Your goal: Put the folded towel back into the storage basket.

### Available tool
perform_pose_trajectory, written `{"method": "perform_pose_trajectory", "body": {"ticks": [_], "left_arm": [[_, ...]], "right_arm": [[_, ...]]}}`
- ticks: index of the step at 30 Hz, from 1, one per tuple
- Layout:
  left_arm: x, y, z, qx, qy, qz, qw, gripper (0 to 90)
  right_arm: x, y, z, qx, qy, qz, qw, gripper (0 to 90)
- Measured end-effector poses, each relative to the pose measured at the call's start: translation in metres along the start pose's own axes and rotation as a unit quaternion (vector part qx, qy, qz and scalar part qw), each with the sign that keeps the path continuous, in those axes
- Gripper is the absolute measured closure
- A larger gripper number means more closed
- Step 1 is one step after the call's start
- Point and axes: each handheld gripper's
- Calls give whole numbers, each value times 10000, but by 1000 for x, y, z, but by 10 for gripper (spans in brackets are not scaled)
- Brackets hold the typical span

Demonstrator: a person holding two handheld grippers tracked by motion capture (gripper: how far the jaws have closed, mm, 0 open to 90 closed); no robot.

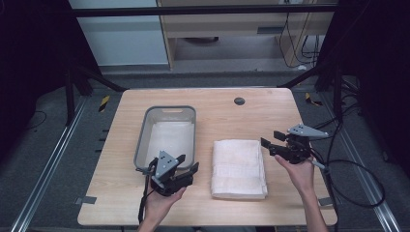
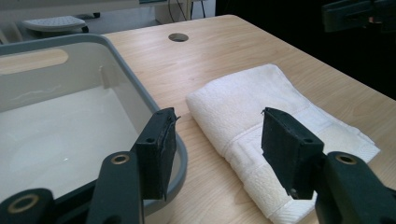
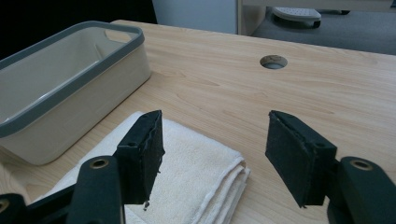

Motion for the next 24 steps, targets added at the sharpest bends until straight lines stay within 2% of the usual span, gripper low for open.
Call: {"method": "perform_pose_trajectory", "body": {"ticks": [9,13,18,20,24], "left_arm": [[10,-15,-15,133,-85,197,9997,440],[16,-21,-21,89,-176,328,9993,437],[20,-25,-23,98,-181,420,9989,436],[22,-27,-23,94,-154,455,9988,436],[25,-30,-23,109,-107,545,9984,433]], "right_arm": [[1,-8,0,0,-12,68,10000,366],[4,-14,1,-30,12,189,9998,361],[8,-17,0,42,61,293,9995,344],[9,-18,1,-12,1,256,9997,342],[13,-22,0,-30,-40,351,9994,336]]}}
Point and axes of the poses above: each handheld gripper's, and its own axes: y roughly backward along the jaws, x roughly out of its underside, z roughly to its left, and after that the axes turned 10 degrees about y, right-handed
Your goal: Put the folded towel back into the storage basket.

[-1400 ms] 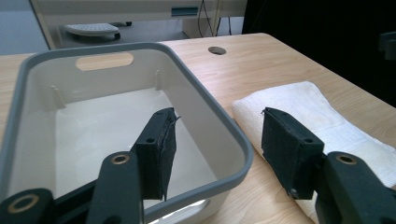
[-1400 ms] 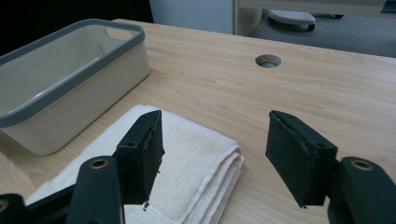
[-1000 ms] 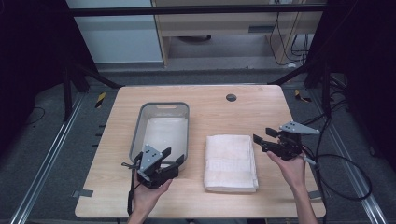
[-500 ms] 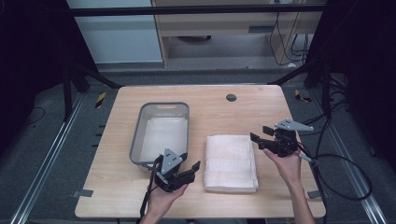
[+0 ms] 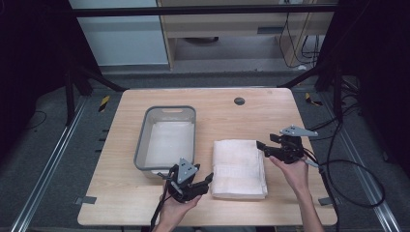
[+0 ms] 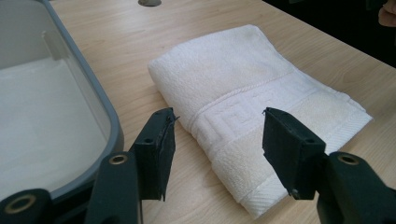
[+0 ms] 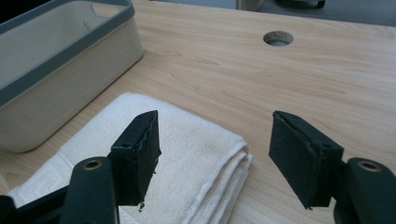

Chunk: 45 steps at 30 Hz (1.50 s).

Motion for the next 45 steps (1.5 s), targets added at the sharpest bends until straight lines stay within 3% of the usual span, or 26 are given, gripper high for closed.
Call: {"method": "perform_pose_trajectory", "body": {"ticks": [7,15,21,27,45], "left_arm": [[5,-9,-5,25,-24,145,9999,427],[10,-19,-9,-24,29,289,9996,411],[13,-29,-11,-72,9,399,9992,380],[17,-37,-13,-105,-16,486,9988,356],[30,-58,-10,-111,136,761,9969,296]], "right_arm": [[7,-7,-1,-44,-63,138,9999,324],[13,-17,3,-25,76,407,9991,311],[22,-22,1,-36,-77,495,9987,309],[27,-29,2,-48,-66,617,9981,305],[38,-46,9,-94,20,939,9955,290]]}}
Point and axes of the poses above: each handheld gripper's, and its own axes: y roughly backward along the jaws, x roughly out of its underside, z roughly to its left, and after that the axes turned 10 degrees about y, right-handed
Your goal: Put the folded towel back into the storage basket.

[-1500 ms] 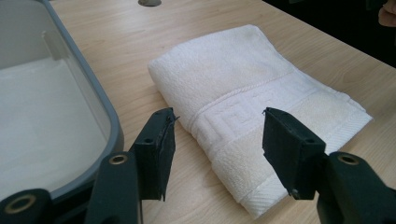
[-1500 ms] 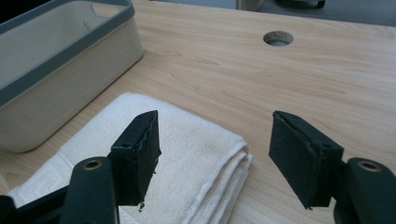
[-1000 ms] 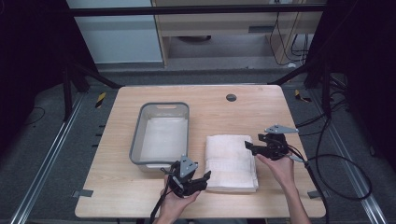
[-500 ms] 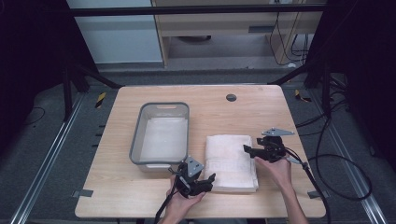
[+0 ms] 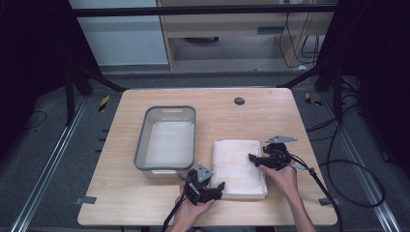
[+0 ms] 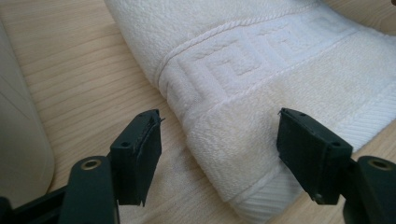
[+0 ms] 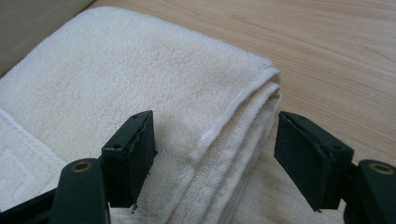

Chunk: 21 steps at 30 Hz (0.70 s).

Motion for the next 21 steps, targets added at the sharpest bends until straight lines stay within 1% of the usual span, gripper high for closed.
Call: {"method": "perform_pose_trajectory", "body": {"ticks": [6,9,12,15,20,21], "left_arm": [[1,-5,2,57,15,59,10000,276],[2,-7,3,83,29,95,9999,274],[2,-9,3,100,4,122,9999,272],[2,-11,4,151,84,183,9997,272],[1,-13,5,211,131,262,9993,277],[1,-14,6,233,136,281,9992,277]], "right_arm": [[5,-5,-2,-104,-273,35,9996,284],[6,-6,-2,-108,-265,85,9996,283],[7,-9,-1,-124,-344,118,9993,284],[7,-11,-1,-129,-363,149,9991,287],[9,-14,-2,-223,-570,197,9979,295],[9,-14,-2,-223,-570,197,9979,295]]}}
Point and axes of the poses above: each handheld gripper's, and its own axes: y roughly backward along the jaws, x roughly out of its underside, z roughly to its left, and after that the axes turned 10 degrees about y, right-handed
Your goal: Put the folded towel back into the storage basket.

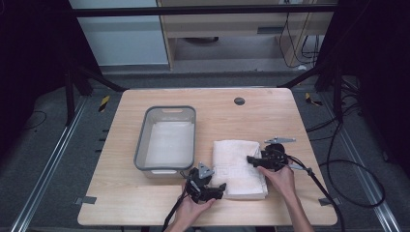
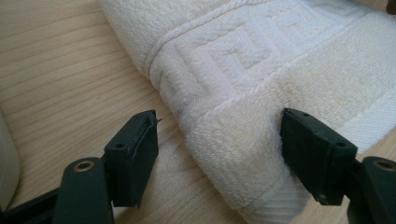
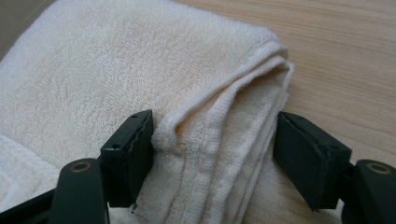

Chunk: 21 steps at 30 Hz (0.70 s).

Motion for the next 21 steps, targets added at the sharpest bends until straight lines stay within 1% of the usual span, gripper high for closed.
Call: {"method": "perform_pose_trajectory", "body": {"ticks": [2,3,4,6,8,10,11,12,15,16,21], "left_arm": [[0,-1,1,44,43,28,10000,281],[-1,-1,2,79,86,59,9999,281],[-1,-2,3,105,117,92,9998,281],[-1,-2,5,219,174,125,9995,294],[-1,-2,5,275,154,132,9994,311],[-1,-2,4,312,140,136,9993,351],[0,-2,4,321,134,125,9993,380],[0,-3,3,325,130,112,9993,380],[0,-2,4,381,140,121,9991,406],[0,-2,4,397,147,129,9990,406],[-1,-2,5,489,206,201,9984,458]], "right_arm": [[0,-1,-1,-80,-131,38,9999,297],[1,-1,-2,-127,-134,32,9998,319],[1,-1,-2,-127,-134,32,9998,319],[1,-1,-2,-212,-169,35,9996,366],[1,-1,-2,-261,-198,44,9995,401],[0,-1,-2,-325,-247,56,9992,436],[0,-1,-2,-398,-312,80,9987,471],[0,-1,-2,-398,-312,80,9987,471],[0,-1,-1,-498,-383,83,9980,525],[0,-1,-1,-498,-383,83,9980,525],[0,0,1,-546,-383,25,9978,592]]}}
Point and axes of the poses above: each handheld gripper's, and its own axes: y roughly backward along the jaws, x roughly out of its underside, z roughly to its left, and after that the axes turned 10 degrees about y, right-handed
